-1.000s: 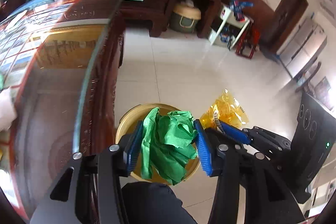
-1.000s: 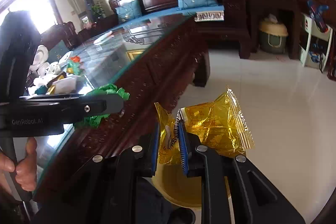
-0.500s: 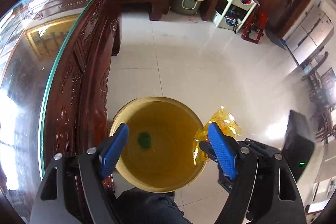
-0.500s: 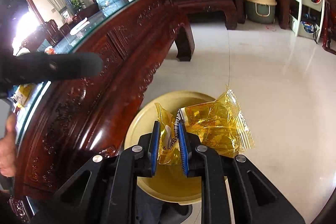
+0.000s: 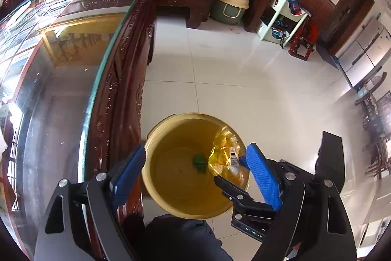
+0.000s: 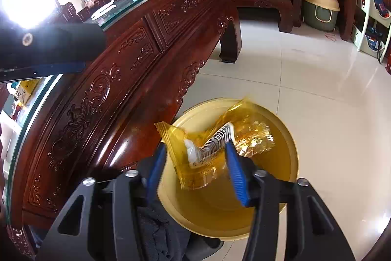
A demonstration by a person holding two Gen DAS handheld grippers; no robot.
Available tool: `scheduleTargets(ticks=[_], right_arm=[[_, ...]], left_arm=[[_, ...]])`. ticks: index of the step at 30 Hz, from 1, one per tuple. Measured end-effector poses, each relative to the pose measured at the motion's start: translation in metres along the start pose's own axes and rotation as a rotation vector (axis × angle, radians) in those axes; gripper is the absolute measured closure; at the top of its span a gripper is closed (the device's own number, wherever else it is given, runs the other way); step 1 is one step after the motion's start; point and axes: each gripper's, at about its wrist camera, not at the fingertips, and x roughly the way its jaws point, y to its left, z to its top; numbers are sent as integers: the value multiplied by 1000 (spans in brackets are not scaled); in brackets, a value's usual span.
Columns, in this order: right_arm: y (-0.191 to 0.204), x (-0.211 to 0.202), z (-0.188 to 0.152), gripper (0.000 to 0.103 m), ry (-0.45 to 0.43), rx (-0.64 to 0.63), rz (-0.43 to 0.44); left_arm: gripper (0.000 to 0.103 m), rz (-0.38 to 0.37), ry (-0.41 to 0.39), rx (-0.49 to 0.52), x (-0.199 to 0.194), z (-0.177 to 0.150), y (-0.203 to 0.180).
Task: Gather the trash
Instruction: 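Open the left tool over the bucket while the right tool releases the gold wrapper, then return both tools to the table and grasp the white foam block with the left tool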
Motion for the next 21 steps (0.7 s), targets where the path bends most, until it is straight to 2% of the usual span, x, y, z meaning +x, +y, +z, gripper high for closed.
scheduleTargets(ticks=[4, 9, 16, 21], right_arm=[[3, -6, 0, 32, -19, 9, -21], [15, -23, 4, 26, -59, -12, -39], [62, -58, 9, 11, -163, -119, -41], [99, -79, 11, 8, -227, -185, -90]], left_arm=[[19, 13, -18, -8, -9, -3, 6], [19, 8, -42, -15, -25, -7, 12], [18, 44, -124, -16, -72, -31, 25], [18, 89, -190, -42, -113, -54, 46]])
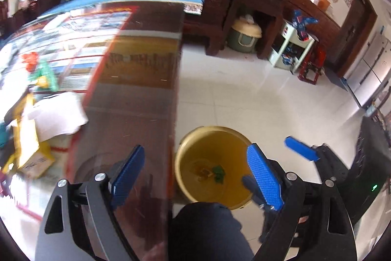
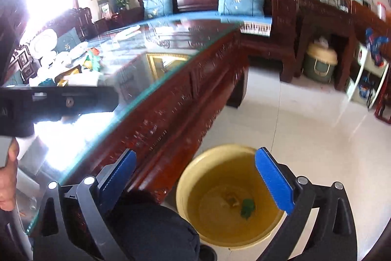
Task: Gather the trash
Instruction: 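Return both tools to the table and grasp the white foam block with the left tool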
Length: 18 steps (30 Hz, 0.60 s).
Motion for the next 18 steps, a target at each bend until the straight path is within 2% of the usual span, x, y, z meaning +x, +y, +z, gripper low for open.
scheduleTargets(ticks=[3, 5, 8, 11, 15, 18], right_arm=[[22, -12, 6, 8, -45, -37, -56], [34, -23, 9, 8, -95, -40, -58], [50, -39, 14, 8, -176, -36, -3], [68, -52, 20, 8, -257, -24, 17], [101, -51, 31, 8, -241, -71, 116], [124, -56, 31, 8, -270, -82, 173]], left_arm=[[17, 28, -40, -25, -28, -13, 18], [9, 56, -72, -43, -48, -23, 32], [9, 106, -110, -62, -74, -39, 53], [9, 147, -145, -106, -101, -56, 78], [8, 219, -187, -189, -133, -75, 115], [8, 251, -202, -242, -150, -91, 137]])
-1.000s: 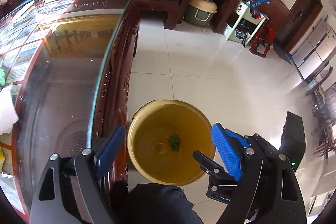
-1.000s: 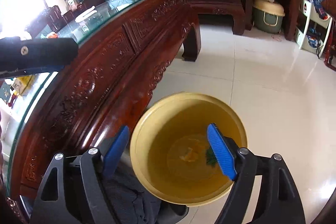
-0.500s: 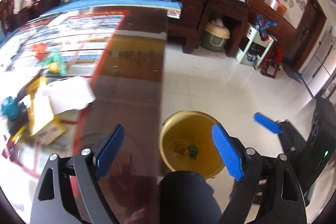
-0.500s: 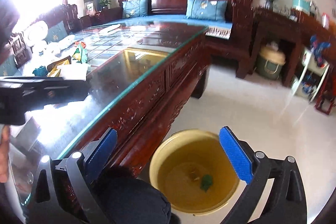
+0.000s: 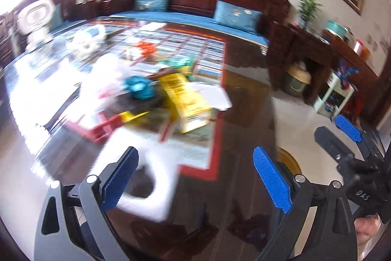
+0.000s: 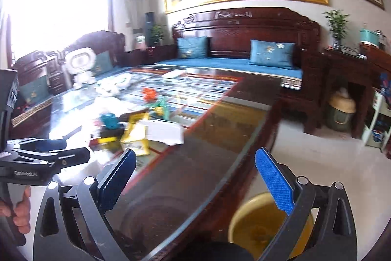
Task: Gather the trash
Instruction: 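Return both tools to the table and grasp the white foam block with the left tool, then lift the foam block with the left tool while the right tool grasps the yellow milk carton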
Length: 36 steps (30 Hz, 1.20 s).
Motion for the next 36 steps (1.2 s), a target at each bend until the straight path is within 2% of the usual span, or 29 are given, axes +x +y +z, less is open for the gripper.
scheduleTargets(ticks=[2, 6, 10, 14, 17, 20, 26, 36], right_arm=[[15, -3, 2, 8, -28, -9, 6], [43, -3, 5, 8, -30, -44, -13], [53, -9, 4, 8, -55, -14, 40], [55, -12, 4, 8, -62, 38, 110], [62, -16, 7, 8, -84, 0, 97], [63, -20, 8, 8, -109, -22, 72], [63, -14, 9, 8, -111, -37, 45], [76, 8, 5, 8, -49, -92, 54]], left_arm=[[8, 24, -11, -24, -9, -5, 18], [8, 60, -15, -41, -17, -15, 42], [8, 81, -22, -41, -20, -25, 57], [8, 87, -26, -1, -17, -30, 57], [8, 81, -22, 56, -9, -32, 51], [8, 118, -12, 103, 2, -33, 47], [7, 76, 22, 77, 20, -32, 55], [7, 34, 76, 57, 48, -28, 63]])
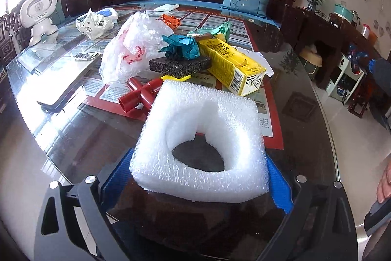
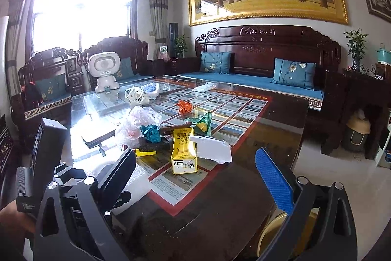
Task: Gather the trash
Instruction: 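Lift the foam block with the left tool while the right tool grasps the yellow milk carton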
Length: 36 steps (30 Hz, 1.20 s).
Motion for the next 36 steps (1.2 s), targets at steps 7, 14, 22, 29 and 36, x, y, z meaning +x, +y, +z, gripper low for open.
scheduleTargets(ticks=[7, 14, 22, 29, 36], right_arm=[[-3, 16, -3, 8, 54, 1, -13], [2, 58, -1, 8, 183, -17, 23], [5, 114, 5, 19, 345, -10, 96], [14, 152, 3, 31, 457, -59, 100], [23, 182, -2, 46, 538, -95, 56]], left_arm=[[17, -69, -15, -86, -2, 5, 16], [17, -54, -90, -78, -27, 21, 17], [16, -46, -121, -89, -35, 35, 21], [16, -46, -92, -130, -17, 42, 35], [16, -50, -85, -136, -6, 49, 40]])
